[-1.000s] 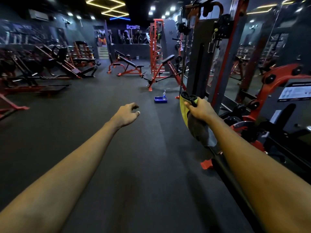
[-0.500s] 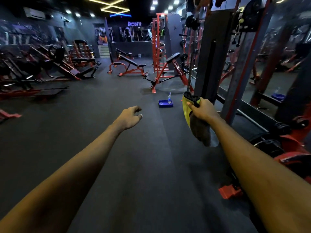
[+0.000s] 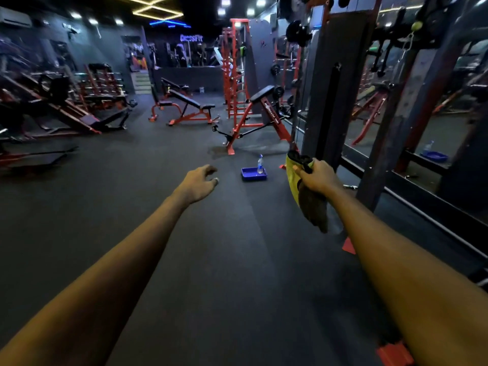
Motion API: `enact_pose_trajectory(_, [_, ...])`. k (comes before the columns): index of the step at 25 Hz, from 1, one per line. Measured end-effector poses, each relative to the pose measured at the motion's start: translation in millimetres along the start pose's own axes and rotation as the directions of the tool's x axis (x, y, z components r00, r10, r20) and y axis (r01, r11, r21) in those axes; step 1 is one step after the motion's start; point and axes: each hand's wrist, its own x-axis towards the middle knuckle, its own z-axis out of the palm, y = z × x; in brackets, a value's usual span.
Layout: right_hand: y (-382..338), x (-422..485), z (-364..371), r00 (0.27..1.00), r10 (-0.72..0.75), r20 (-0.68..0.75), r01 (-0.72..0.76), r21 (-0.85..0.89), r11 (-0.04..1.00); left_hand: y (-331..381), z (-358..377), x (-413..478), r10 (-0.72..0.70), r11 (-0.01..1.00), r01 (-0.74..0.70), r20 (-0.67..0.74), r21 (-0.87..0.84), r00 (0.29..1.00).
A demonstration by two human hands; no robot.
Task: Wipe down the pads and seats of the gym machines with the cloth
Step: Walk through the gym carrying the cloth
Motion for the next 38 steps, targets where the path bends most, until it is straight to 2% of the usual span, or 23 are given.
enact_pose_trajectory(5, [-12.7,139.8,51.5,0.999,0.033,-0.005,-0.033,0.017,0.999,-56.9,2.9,147.3,0.002,1.000,-0.002,0.013,-0.002,1.000])
enact_pose_trajectory(12, [8.1,366.0,140.6,1.000,0.005,-0.020,-0.004,0.052,0.999,-130.8,53.2,368.6,0.001,1.000,-0.002,0.035,0.007,0.999])
enact_pose_trajectory(15, [19.7,465.6,173.6,0.999,0.027,0.032,-0.029,0.038,0.999,-156.4,68.7,466.0,-0.023,0.999,0.020,0.087,0.027,0.996])
enact_pose_trajectory(21, [40.5,656.6,226.9,0.995,0.090,0.041,-0.093,0.070,0.993,-195.9,91.4,659.1,-0.042,0.999,0.040,0.084,0.021,0.996])
enact_pose_trajectory(27, [72.5,862.9,288.2,0.994,0.097,-0.047,-0.095,0.043,0.995,-242.7,136.1,871.6,0.029,0.999,-0.028,0.040,-0.036,0.999])
enact_pose_trajectory(38, [132.2,1219.5,378.6,0.990,0.142,-0.006,-0.141,0.024,0.990,-303.1,217.6,1240.7,0.035,0.997,-0.028,0.086,-0.077,0.996])
